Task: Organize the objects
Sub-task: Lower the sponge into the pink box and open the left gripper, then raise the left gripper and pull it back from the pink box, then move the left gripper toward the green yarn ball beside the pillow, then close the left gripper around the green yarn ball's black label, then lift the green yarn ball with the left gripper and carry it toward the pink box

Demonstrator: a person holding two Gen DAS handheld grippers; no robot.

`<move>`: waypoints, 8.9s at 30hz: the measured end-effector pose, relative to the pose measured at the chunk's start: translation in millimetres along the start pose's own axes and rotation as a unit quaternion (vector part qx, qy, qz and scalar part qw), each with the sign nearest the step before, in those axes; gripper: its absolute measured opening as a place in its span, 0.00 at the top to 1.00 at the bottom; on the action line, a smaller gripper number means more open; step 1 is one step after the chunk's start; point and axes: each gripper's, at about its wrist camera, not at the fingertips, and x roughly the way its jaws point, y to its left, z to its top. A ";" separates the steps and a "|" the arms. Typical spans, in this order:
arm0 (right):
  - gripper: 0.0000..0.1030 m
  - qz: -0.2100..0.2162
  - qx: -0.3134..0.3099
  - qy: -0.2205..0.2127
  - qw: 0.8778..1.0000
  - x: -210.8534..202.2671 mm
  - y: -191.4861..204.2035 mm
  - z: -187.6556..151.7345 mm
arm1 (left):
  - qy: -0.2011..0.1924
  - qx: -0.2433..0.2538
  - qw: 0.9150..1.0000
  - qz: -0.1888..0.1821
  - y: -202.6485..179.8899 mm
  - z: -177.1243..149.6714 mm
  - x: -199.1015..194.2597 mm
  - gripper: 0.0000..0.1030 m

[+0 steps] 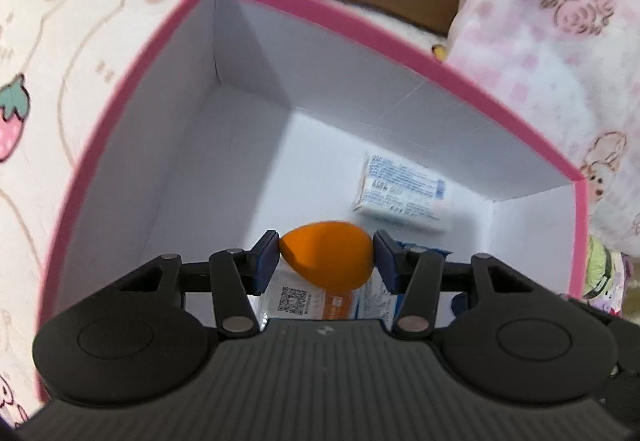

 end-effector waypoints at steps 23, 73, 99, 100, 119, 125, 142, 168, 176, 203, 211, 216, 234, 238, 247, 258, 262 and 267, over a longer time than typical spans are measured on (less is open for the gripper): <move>0.39 0.016 -0.004 -0.027 0.999 -44.7 -4.2 -10.6 | -0.040 0.075 0.996 0.031 -30.2 -29.9 -105.0 0.17; 0.12 -0.120 0.004 -0.002 0.993 -238.0 9.2 -141.1 | 0.062 0.166 0.984 -0.013 -115.8 -196.9 -196.9 0.00; 0.12 -0.114 0.052 -0.118 0.985 -267.3 -73.3 -198.5 | -0.003 0.244 0.969 -0.034 -187.0 -197.9 -175.8 0.00; 0.12 -0.115 0.056 -0.127 0.984 -266.0 -78.3 -199.7 | -0.009 0.244 0.969 -0.040 -189.9 -195.9 -173.6 0.00; 0.12 -0.134 0.046 -0.216 0.966 -202.5 -151.6 -180.2 | -0.066 0.211 0.970 -0.102 -249.5 -151.0 -86.7 0.00; 0.12 -0.165 0.009 -0.219 0.962 -176.5 -164.6 -166.0 | -0.065 0.201 0.972 -0.107 -264.8 -133.7 -50.5 0.03; 0.12 -0.171 0.129 -0.241 0.947 -117.0 -236.3 -195.1 | -0.148 0.254 0.952 -0.086 -282.6 -126.2 22.8 0.13; 0.12 -0.171 0.075 -0.241 0.952 -91.8 -226.4 -180.7 | -0.120 0.281 0.947 -0.098 -295.6 -101.2 65.5 0.16; 0.12 -0.165 0.088 -0.255 0.949 -99.5 -223.1 -179.7 | -0.087 0.232 0.956 -0.160 -293.3 -104.4 73.6 0.16; 0.09 -0.145 0.000 -0.221 0.964 -134.2 -165.8 -213.2 | -0.002 0.126 0.977 -0.173 -272.0 -161.4 39.0 0.34; 0.09 -0.105 -0.067 -0.218 0.968 -153.4 -143.1 -219.3 | 0.044 0.060 0.979 -0.190 -239.7 -190.9 32.8 0.34; 0.09 -0.087 -0.095 -0.205 0.970 -157.8 -141.5 -224.9 | 0.073 0.041 0.975 -0.204 -232.8 -204.8 32.6 0.34; 0.05 -0.078 -0.036 -0.168 0.982 -137.4 -174.7 -216.5 | -0.001 0.109 0.981 -0.162 -216.7 -187.8 17.5 0.21; 0.05 -0.074 0.011 -0.174 0.982 -140.4 -179.4 -219.8 | -0.027 0.123 0.974 -0.190 -221.6 -179.5 29.1 0.21; 0.04 -0.085 0.071 -0.147 0.983 -129.8 -179.2 -218.3 | -0.028 0.080 0.973 -0.214 -211.6 -177.2 56.2 0.21; 0.04 -0.005 0.264 -0.127 0.956 -118.8 -200.8 -234.5 | 0.007 0.017 0.966 -0.257 -207.2 -187.6 65.8 0.41; 0.05 0.013 0.278 -0.148 0.949 -121.4 -202.5 -237.3 | 0.023 0.036 0.967 -0.251 -218.4 -192.6 59.0 0.42; 0.08 -0.025 0.222 -0.159 0.962 -124.4 -184.8 -237.0 | 0.012 0.059 0.972 -0.226 -228.1 -200.1 51.2 0.41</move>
